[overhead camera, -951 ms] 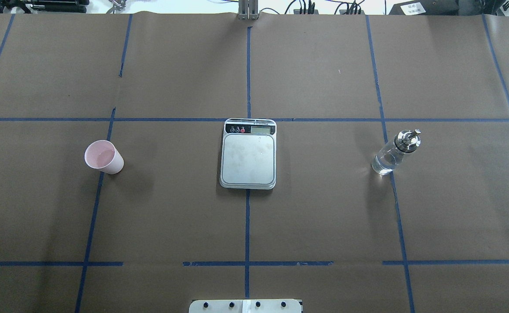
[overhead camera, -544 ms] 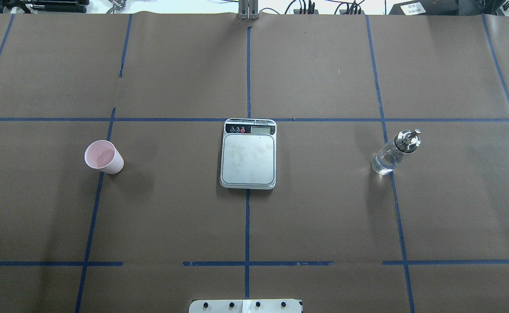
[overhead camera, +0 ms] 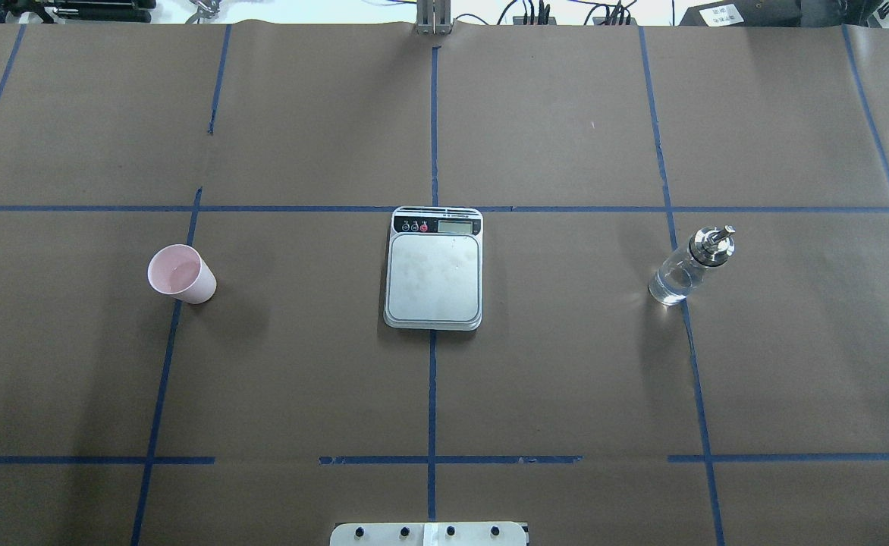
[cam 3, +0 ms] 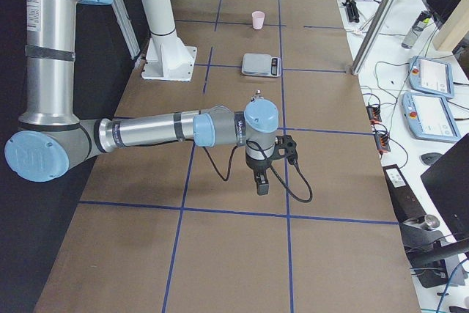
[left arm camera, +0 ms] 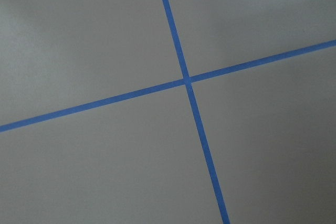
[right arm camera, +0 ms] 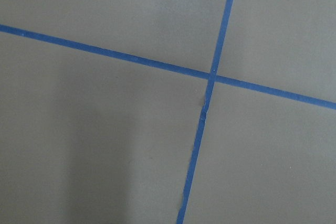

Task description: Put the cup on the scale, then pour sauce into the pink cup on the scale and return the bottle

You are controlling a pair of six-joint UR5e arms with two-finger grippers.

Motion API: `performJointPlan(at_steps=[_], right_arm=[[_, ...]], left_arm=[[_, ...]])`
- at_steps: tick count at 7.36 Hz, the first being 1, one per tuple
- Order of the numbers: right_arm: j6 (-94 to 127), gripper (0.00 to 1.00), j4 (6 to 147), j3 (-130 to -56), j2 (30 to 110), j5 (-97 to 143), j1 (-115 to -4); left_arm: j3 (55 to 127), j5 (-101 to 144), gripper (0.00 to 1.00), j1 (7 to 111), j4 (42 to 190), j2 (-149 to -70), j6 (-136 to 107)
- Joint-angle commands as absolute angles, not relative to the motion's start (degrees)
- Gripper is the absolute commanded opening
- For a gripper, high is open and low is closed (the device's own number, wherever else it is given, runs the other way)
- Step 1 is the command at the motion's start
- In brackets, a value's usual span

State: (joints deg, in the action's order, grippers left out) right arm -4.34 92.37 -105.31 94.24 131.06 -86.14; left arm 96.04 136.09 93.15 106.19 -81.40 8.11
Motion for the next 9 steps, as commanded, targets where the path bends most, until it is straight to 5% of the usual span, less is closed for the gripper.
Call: performJointPlan(at_steps=[1, 6, 9], right_arm=[[-4.39, 1.0, 92.37, -105.47, 88.97, 130.96, -85.87], [-3.96, 1.0, 82.75, -99.79, 87.63, 132.18, -85.87], [-2.82, 1.0, 80.07, -100.11, 87.71, 136.12, -85.96]], left_arm=[[94.84, 136.14, 1.0, 93.08, 109.67, -82.52, 7.82], [92.9, 128.05, 1.0, 93.08, 109.43, -92.15, 7.82], [103.58, 125.42, 1.0, 93.08, 115.09, -92.73, 7.91]])
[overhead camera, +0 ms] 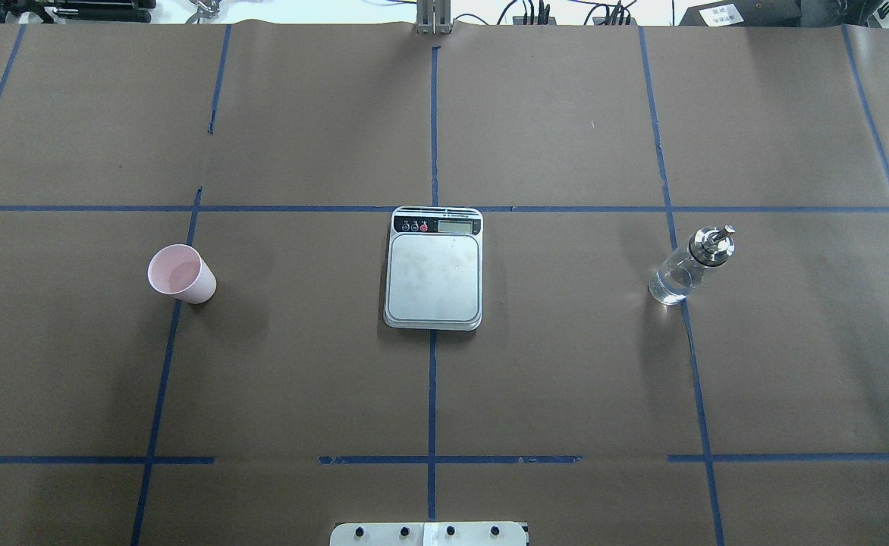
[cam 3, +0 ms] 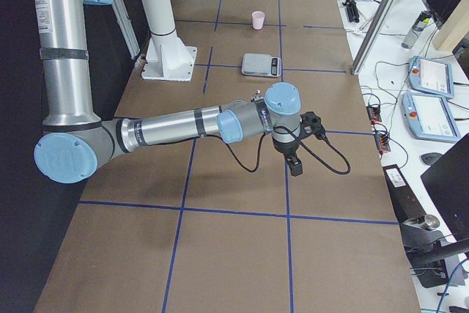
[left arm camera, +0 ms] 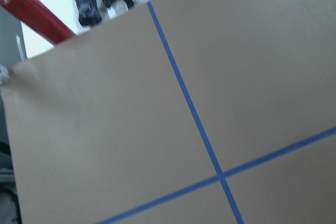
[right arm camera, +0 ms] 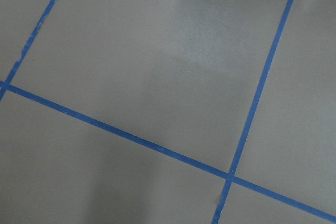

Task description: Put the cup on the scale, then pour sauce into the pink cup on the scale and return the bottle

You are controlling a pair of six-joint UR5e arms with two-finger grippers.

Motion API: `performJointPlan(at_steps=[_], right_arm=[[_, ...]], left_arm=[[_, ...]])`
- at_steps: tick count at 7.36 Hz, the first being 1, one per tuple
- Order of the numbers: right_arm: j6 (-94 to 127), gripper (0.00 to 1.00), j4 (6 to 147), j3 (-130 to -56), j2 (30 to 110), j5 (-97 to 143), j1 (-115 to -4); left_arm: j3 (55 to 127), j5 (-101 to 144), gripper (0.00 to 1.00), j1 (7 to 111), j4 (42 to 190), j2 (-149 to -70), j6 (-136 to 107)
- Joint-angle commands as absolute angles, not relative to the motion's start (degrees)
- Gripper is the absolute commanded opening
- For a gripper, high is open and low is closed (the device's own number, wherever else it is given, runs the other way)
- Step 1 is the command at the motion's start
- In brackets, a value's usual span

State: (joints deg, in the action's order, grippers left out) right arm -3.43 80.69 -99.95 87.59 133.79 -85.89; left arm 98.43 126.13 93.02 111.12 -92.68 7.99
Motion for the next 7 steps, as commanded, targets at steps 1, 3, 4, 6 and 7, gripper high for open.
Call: performJointPlan(at_steps=[1, 3, 4, 6, 7], right_arm=[[-2.73, 1.0, 80.07, -100.46, 87.8, 137.19, -85.96], [-0.89, 1.0, 80.07, -100.55, 87.89, 137.2, -85.96], [-0.36, 1.0, 79.98, -100.81, 87.89, 137.2, -85.96], [-0.26, 1.0, 80.07, -100.9, 88.07, 137.2, -85.96], [-0.35, 1.0, 80.07, -100.99, 88.15, 137.2, -85.96]], left_arm=[[103.88, 125.51, 1.0, 92.29, 116.44, -93.25, 7.65], [104.59, 132.05, 1.0, 90.45, 117.24, -94.31, -7.56], [105.29, 134.62, 1.0, 88.18, 120.47, -94.13, -9.65], [106.78, 137.02, 1.0, 75.28, 125.15, -91.85, -20.65], [109.92, 134.67, 1.0, 70.54, 125.07, -91.5, -31.97]])
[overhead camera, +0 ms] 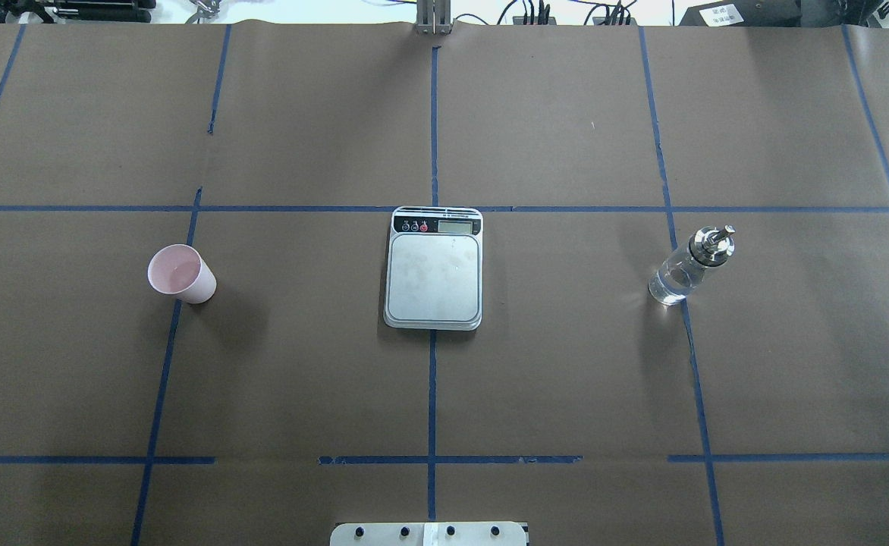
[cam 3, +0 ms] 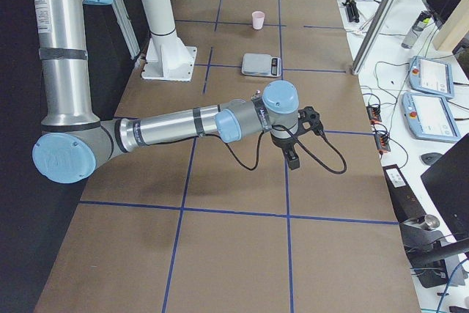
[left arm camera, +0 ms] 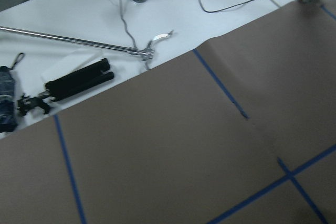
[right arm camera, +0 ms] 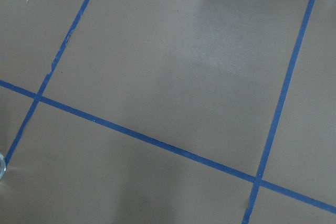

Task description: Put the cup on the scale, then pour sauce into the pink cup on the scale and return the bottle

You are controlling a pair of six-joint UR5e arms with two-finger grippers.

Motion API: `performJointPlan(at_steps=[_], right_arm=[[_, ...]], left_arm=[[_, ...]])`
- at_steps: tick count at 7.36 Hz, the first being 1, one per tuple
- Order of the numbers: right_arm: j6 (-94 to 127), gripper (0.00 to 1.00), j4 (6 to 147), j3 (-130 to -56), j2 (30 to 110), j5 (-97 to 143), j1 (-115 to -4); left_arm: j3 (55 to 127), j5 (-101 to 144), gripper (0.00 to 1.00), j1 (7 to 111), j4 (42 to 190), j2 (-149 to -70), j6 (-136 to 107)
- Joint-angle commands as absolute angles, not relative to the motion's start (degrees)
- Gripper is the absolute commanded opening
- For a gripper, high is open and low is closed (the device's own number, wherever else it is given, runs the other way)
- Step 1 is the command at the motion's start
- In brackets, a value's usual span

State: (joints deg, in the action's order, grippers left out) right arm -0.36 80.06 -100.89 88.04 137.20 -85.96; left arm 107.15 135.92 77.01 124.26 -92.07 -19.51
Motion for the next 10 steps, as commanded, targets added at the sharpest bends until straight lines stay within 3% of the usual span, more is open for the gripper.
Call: performJointPlan(at_steps=[1, 2, 6, 10], right_arm=[[-0.26, 1.0, 80.07, -100.9, 88.24, 137.2, -85.96], [-0.26, 1.0, 80.07, -100.9, 88.59, 137.2, -85.96], [-0.26, 1.0, 79.98, -100.9, 88.95, 137.11, -85.96], [-0.26, 1.0, 80.07, -100.9, 89.03, 137.11, -85.96]], left_arm=[[112.65, 126.12, 1.0, 64.83, 124.63, -89.23, -38.52], [112.94, 117.6, 1.0, 60.08, 124.63, -88.86, -47.11], [111.28, 109.35, 0.52, 48.01, 123.49, -89.12, -66.33], [110.04, 108.02, 0.52, 44.48, 123.49, -89.38, -66.45]])
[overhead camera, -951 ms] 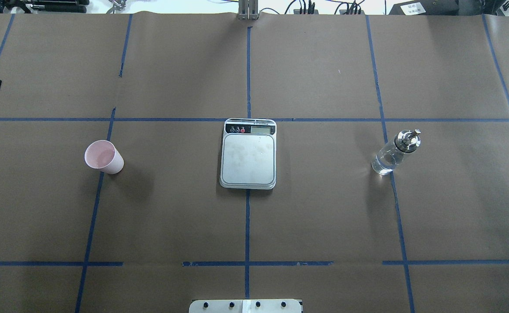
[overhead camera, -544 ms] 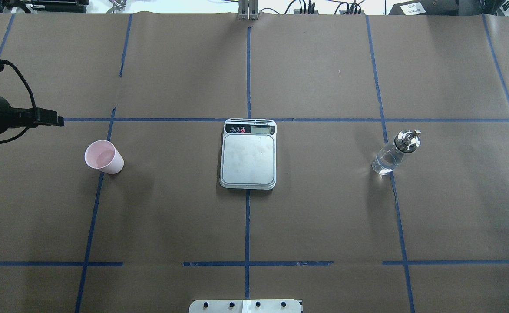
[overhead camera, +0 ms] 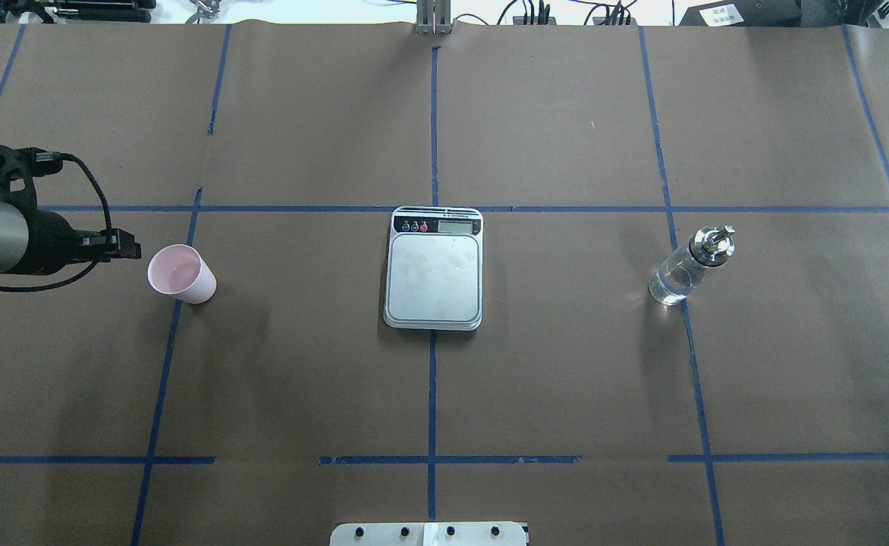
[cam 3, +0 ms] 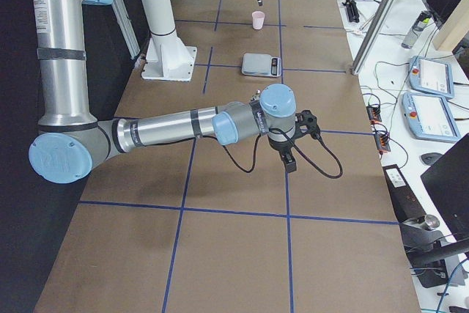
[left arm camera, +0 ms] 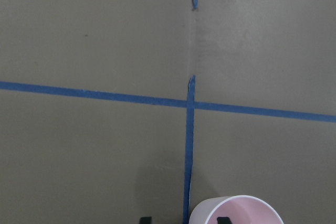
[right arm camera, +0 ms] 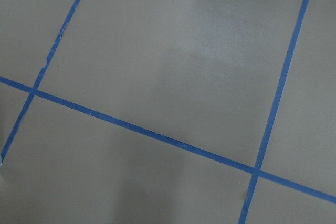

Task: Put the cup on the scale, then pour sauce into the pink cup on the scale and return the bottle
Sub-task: 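Reach the left gripper down to the pink cup and grasp it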

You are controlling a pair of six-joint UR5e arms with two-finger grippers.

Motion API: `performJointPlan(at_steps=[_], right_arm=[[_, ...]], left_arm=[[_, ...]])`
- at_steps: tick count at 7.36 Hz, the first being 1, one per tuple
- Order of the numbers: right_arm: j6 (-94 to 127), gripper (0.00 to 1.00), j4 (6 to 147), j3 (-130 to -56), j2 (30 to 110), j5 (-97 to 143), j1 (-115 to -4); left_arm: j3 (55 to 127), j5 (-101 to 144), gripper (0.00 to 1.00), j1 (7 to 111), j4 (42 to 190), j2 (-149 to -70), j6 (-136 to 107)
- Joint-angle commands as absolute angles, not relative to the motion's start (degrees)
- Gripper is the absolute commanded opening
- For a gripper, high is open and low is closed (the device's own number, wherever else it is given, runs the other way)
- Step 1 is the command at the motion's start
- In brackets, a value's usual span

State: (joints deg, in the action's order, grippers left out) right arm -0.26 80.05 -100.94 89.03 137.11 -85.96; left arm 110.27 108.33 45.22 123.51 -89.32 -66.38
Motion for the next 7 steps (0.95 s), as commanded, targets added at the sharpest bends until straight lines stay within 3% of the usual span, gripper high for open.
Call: performJointPlan(at_steps=[1, 7], right_arm=[[-0.26, 1.0, 79.98, -100.81, 89.12, 137.11, -85.96], [-0.35, 1.0, 79.98, -100.9, 89.65, 137.11, -86.04]], left_arm=[[109.95, 108.02, 0.52, 43.69, 123.49, -89.47, -66.36], [109.07, 106.7, 0.45, 41.31, 123.49, -90.09, -66.53]])
